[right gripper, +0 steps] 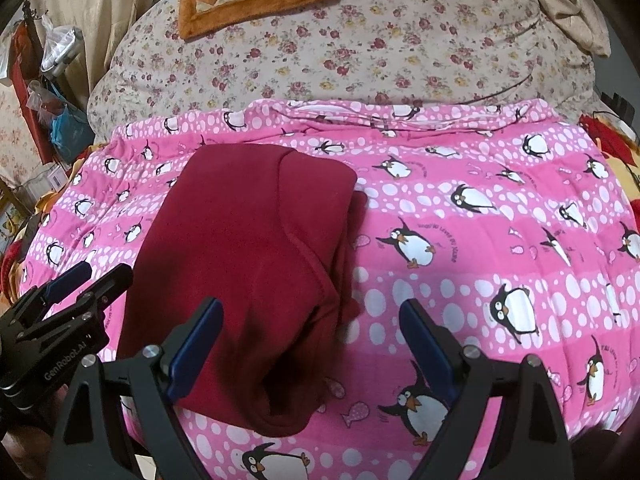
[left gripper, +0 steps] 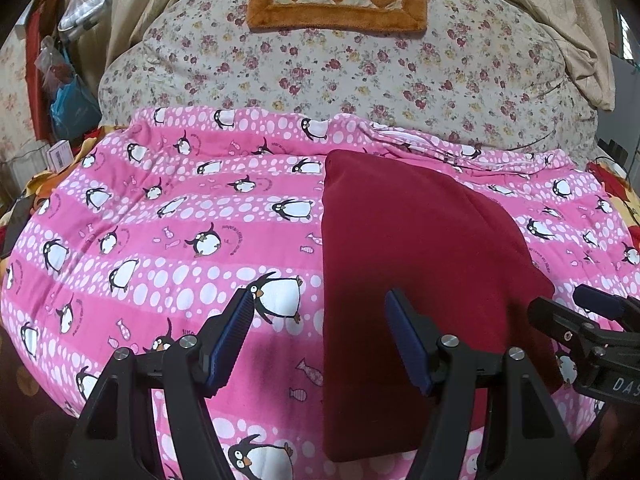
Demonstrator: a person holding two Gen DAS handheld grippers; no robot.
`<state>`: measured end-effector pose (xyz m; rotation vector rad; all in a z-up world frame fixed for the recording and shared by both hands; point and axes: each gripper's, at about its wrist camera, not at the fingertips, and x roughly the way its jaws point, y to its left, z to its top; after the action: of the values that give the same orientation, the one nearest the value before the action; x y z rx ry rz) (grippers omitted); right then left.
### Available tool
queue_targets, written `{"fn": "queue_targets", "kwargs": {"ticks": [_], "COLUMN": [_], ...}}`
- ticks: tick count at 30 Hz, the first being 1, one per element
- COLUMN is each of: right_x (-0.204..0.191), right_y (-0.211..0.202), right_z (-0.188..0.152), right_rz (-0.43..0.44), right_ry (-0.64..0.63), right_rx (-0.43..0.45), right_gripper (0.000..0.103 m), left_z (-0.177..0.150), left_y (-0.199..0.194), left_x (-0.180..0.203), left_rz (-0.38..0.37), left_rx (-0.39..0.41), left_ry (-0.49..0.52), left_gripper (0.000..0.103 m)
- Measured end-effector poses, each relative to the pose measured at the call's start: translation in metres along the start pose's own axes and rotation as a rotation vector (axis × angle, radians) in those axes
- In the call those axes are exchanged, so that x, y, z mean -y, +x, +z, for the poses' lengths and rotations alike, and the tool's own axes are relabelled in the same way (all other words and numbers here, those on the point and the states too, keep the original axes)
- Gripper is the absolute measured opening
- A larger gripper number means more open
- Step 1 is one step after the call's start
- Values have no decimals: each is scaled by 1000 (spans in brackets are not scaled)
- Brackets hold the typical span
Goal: Fold small clothes
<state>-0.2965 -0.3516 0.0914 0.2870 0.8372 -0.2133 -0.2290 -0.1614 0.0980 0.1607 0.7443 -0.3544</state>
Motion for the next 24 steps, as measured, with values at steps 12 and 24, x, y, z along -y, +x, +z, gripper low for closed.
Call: {"fn": "queue_targets", "kwargs": {"ticks": [12,24], "right_x": [-2,-5], "right_y": [2,6], "right_z": [0,2], "right_rz": [0,-3], "right_ry": [-1,-7], "right_rx": [-6,-14], "right_gripper": [92,92], "left_z": [-1,0], "left_y": [3,7], "left_x": [-3,-7], "left_rz": [3,2], "left_rx": [-9,-16], "left_ry": [-6,-16], "left_gripper": [48,48]}}
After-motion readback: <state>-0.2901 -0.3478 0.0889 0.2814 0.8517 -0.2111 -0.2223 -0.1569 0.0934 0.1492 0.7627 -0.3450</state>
